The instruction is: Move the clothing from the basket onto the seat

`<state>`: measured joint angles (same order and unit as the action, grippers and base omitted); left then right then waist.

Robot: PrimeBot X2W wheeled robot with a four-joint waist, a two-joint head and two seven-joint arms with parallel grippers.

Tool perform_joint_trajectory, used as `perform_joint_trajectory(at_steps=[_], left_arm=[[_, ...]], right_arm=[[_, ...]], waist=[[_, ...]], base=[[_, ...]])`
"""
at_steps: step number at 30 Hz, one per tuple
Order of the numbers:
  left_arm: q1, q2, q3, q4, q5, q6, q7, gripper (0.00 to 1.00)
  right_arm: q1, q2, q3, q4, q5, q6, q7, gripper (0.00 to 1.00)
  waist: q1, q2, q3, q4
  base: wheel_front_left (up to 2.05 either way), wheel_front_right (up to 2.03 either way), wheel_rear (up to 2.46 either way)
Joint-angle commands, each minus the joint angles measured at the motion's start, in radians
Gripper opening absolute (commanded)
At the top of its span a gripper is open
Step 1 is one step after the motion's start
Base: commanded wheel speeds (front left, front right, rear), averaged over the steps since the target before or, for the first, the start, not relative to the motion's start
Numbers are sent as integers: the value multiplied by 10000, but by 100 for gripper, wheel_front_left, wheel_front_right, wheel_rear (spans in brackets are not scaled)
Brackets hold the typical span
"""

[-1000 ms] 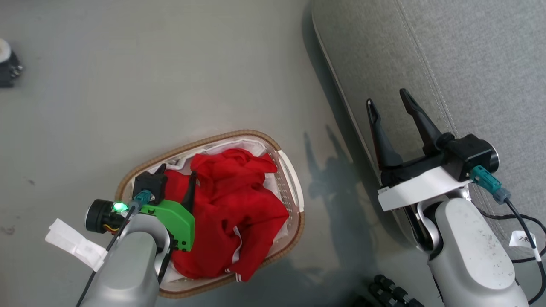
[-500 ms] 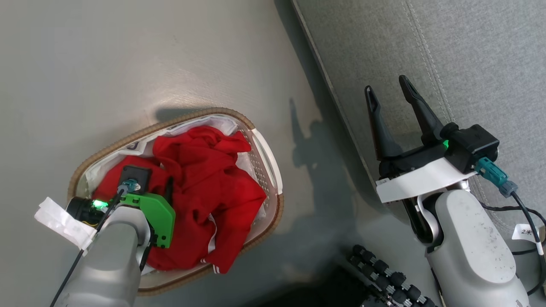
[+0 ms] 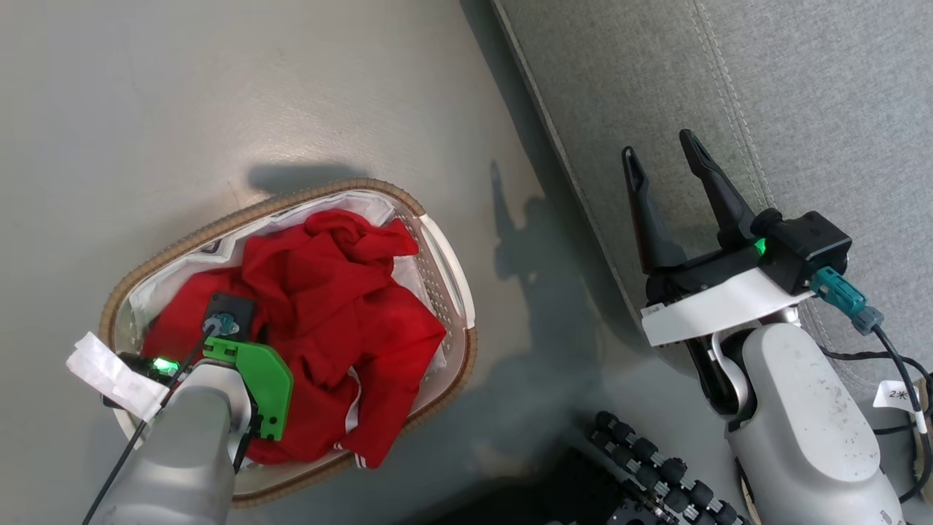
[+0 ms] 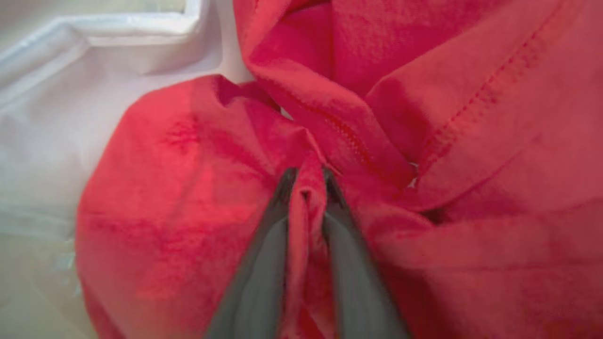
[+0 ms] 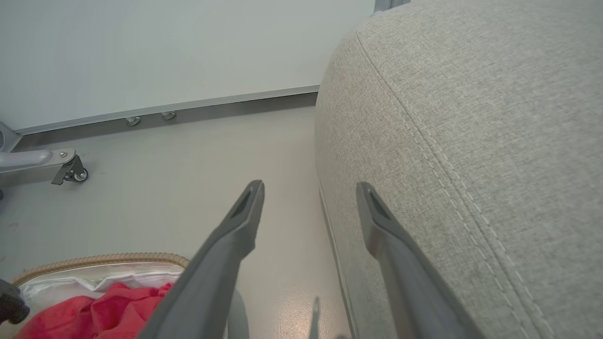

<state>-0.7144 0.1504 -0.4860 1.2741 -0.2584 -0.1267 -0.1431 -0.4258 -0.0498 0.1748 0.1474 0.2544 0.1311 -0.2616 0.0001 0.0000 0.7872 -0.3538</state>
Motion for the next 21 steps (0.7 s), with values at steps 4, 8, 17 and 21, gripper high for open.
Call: perform_joint_trajectory(at_steps=[4,8,17,21], left_arm=[[321,-189,-23,50,-267,-40,-376,0],[610,-354,-41,-38,-432,-51,-849,0],[1566,-763,71,-709,-1019,-57,-1236,0],[2116,-907,-91,-1556,-1186,-56,-1232,0]], right_arm=[[-104,-25,-87,148,-100,-6,-49,100],[97,-30,-157,280,-213,-6,-49,100],[717,-34,-514,707,-558,-6,-51,100],[1164,-34,-816,911,-692,-6,-51,100]], waist=[[-1,0,-574,159],[-1,0,-1268,336],[-1,0,-3212,1070],[-1,0,-4069,1460]], base=[[0,0,0],[0,0,0],[0,0,0],[0,0,0]])
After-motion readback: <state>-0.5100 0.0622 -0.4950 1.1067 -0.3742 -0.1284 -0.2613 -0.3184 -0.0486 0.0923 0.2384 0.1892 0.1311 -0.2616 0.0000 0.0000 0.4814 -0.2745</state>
